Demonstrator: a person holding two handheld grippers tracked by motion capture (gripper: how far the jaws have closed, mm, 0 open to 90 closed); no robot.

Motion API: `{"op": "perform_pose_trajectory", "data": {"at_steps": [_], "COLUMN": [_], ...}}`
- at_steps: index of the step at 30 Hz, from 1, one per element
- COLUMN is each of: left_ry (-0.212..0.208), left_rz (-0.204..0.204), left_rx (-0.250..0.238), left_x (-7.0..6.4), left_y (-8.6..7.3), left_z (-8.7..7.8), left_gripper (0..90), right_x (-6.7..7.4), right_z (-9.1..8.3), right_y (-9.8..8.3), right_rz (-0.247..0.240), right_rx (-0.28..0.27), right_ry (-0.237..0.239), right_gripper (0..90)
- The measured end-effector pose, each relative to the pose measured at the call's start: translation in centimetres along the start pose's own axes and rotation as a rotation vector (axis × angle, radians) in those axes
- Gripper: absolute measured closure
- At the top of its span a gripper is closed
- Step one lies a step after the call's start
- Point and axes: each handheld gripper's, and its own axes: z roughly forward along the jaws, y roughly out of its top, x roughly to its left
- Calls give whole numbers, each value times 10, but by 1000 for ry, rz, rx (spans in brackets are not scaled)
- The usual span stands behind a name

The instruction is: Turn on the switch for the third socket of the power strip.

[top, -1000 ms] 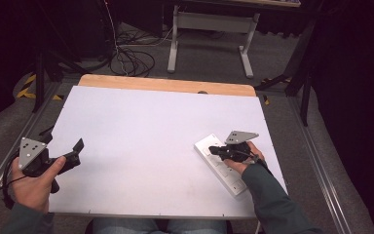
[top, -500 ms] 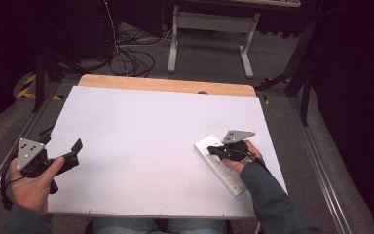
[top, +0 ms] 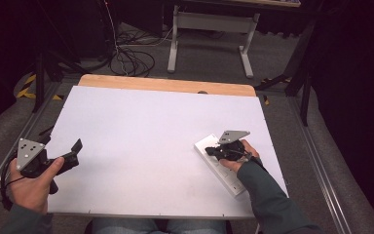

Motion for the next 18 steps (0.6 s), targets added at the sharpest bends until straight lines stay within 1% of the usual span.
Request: {"op": "perform_pose_trajectory", "data": {"at_steps": [6, 10, 16, 18], "left_ry": [2, 2, 3, 2], "left_rz": [2, -3, -2, -8], "left_rx": [1, 0, 0, 1], "left_x": [0, 0, 0, 0], "left_y": [0, 0, 0, 0], "left_z": [0, 0, 0, 0], "left_gripper": [44, 44, 44, 44], "right_x": [0, 0, 0, 0], "right_z": [0, 0, 1, 1], "right_y": [0, 1, 0, 0], "right_rz": [1, -13, 2, 5], "right_rx": [2, 6, 2, 3], "right_ry": [-3, -9, -7, -8], "right_gripper": [900, 900, 900, 900]}}
